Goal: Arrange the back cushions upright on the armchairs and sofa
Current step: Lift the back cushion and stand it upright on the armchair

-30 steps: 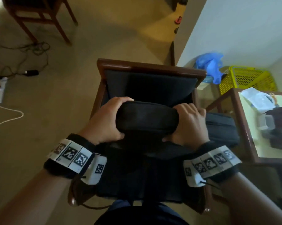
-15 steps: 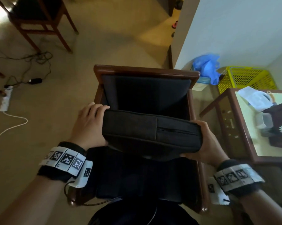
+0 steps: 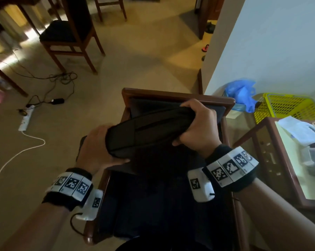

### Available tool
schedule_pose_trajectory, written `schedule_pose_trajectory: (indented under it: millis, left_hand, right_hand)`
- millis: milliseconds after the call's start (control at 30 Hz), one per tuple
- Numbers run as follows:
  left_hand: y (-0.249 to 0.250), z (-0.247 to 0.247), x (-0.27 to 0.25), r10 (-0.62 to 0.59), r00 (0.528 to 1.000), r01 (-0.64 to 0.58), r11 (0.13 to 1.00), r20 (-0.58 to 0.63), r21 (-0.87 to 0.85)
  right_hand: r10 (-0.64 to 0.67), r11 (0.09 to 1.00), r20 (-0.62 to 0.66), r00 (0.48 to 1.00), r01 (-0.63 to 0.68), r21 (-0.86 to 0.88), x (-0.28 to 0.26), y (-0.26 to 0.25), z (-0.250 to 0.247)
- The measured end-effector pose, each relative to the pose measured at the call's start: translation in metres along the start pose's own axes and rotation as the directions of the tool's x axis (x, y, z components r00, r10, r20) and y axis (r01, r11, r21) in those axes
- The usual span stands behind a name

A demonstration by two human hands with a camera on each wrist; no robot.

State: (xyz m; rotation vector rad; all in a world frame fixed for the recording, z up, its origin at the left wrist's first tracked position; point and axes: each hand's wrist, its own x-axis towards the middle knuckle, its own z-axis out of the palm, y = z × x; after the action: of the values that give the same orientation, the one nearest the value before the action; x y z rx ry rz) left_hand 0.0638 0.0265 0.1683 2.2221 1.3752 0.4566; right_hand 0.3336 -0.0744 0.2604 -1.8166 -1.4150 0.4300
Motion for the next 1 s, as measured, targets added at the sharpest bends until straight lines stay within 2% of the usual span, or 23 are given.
schedule_pose_trajectory:
  millis: [100, 200, 267, 367, 467, 533, 600, 667, 767, 833, 900, 1000]
  left_hand:
    - [-0.017, 0.006, -0.007, -0.131, 0.990, 0.118, 0.976, -0.060, -0.180]
    - [-0.021, 0.019, 0.003, -0.209, 0.978, 0.194, 0.922, -0.008, -0.336]
    - [-0.023, 0.030, 0.018, -0.233, 0.970, 0.241, 0.900, 0.066, -0.364]
    - [-0.027, 0.050, 0.040, -0.214, 0.965, 0.257, 0.880, 0.150, -0.399]
    - [-0.026, 0.063, 0.052, -0.157, 0.964, 0.246, 0.836, 0.216, -0.491]
    - [-0.033, 0.066, 0.054, -0.167, 0.943, 0.289, 0.839, 0.286, -0.461]
    - [-0.046, 0.069, 0.052, -0.201, 0.910, 0.345, 0.851, 0.363, -0.395]
    - [-0.058, 0.074, 0.048, -0.197, 0.892, 0.351, 0.869, 0.406, -0.348]
    - [-0.066, 0.087, 0.051, -0.241, 0.895, 0.320, 0.934, 0.375, -0.163]
    - [-0.066, 0.091, 0.068, -0.298, 0.907, 0.321, 0.946, 0.299, -0.032]
    - [-0.064, 0.090, 0.097, -0.320, 0.912, 0.321, 0.946, 0.257, 0.041]
    - [-0.060, 0.091, 0.148, -0.323, 0.909, 0.332, 0.943, 0.265, 0.010]
  right_hand:
    - [-0.163, 0.969, 0.062, 0.985, 0.171, -0.175, 0.020, -0.062, 0.004]
    - [-0.276, 0.896, 0.145, 0.950, 0.308, -0.320, 0.031, -0.103, 0.020]
    - [-0.287, 0.833, 0.191, 0.939, 0.343, -0.434, 0.041, -0.112, 0.043]
    - [-0.193, 0.792, 0.269, 0.944, 0.311, -0.525, 0.060, -0.086, 0.093]
    - [-0.007, 0.812, 0.360, 0.933, 0.215, -0.542, 0.071, -0.007, 0.135]
    - [0.197, 0.787, 0.351, 0.916, 0.066, -0.614, 0.062, 0.060, 0.138]
    - [0.374, 0.714, 0.325, 0.869, -0.046, -0.699, 0.042, 0.119, 0.126]
    - [0.470, 0.652, 0.308, 0.827, -0.090, -0.752, 0.022, 0.163, 0.108]
    - [0.642, 0.607, 0.226, 0.733, -0.305, -0.734, 0.007, 0.200, 0.083]
    - [0.666, 0.608, 0.154, 0.730, -0.412, -0.679, 0.008, 0.215, 0.068]
    - [0.630, 0.639, 0.056, 0.775, -0.476, -0.603, 0.021, 0.228, 0.055]
    - [0.574, 0.711, -0.073, 0.815, -0.541, -0.450, 0.057, 0.246, 0.041]
